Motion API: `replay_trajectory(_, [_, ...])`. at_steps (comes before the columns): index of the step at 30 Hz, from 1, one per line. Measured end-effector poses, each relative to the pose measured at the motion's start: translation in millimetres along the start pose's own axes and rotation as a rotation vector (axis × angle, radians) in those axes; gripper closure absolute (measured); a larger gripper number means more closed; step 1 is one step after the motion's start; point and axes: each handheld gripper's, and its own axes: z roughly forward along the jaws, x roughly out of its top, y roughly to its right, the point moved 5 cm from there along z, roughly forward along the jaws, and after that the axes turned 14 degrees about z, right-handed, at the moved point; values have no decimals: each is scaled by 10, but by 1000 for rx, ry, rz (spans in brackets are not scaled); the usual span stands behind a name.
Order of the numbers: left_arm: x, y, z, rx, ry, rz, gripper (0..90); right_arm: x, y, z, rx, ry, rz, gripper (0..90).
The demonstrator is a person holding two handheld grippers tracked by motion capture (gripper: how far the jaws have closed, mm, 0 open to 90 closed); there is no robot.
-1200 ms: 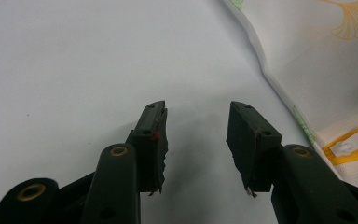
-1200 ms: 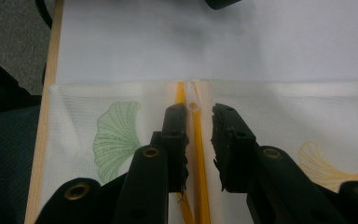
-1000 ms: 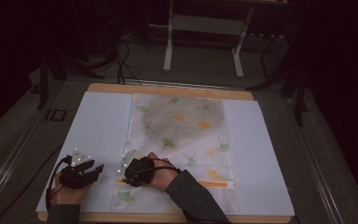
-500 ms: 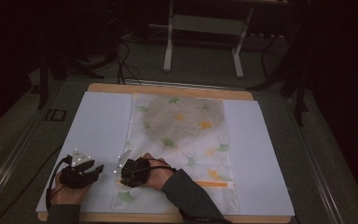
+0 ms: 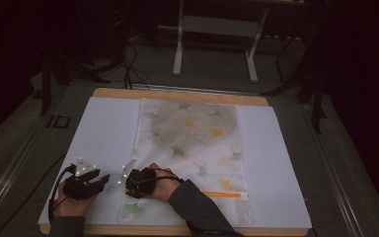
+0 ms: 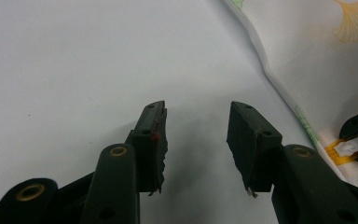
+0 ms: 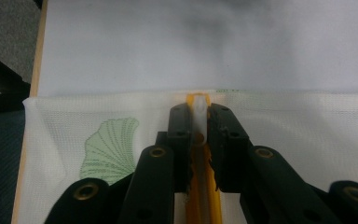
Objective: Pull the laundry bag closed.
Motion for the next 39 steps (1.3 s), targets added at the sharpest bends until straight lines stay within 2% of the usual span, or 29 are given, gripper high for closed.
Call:
replay_trajectory(4, [2,2,2,0,1,-2,572,3,3,0,-2,-1,5,814])
replay_trajectory(12, [1,7,3,-6,-9,10,575,11,-32,1,-33,-15,-16,840])
replay_trajectory(19, [7,22,3,-17,-9,15,580,14,-43,-26,-38,-5,-20,842])
replay_trajectory(22, [8,29,-1,-48,-1,3,580,9,-38,-38,-36,-4,-14,842])
replay_trajectory(26, [15,55,-19,-69,10,-6,580,4,-38,-53,-38,4,-12,842])
replay_trajectory(28, [12,98,-41,-99,16,-5,579,0,-42,-60,-39,5,-11,842])
replay_trajectory(35, [10,191,-68,-140,19,2,575,-8,-40,-85,-44,12,-12,843])
replay_trajectory(36, [8,226,-78,-164,25,-1,575,-11,-41,-93,-43,13,-11,843])
replay_trajectory(37, [8,226,-78,-164,25,-1,573,-11,-41,-93,-43,13,-11,843])
replay_trajectory(39, [9,258,-88,-198,39,-9,567,-13,-44,-95,-44,13,-10,843])
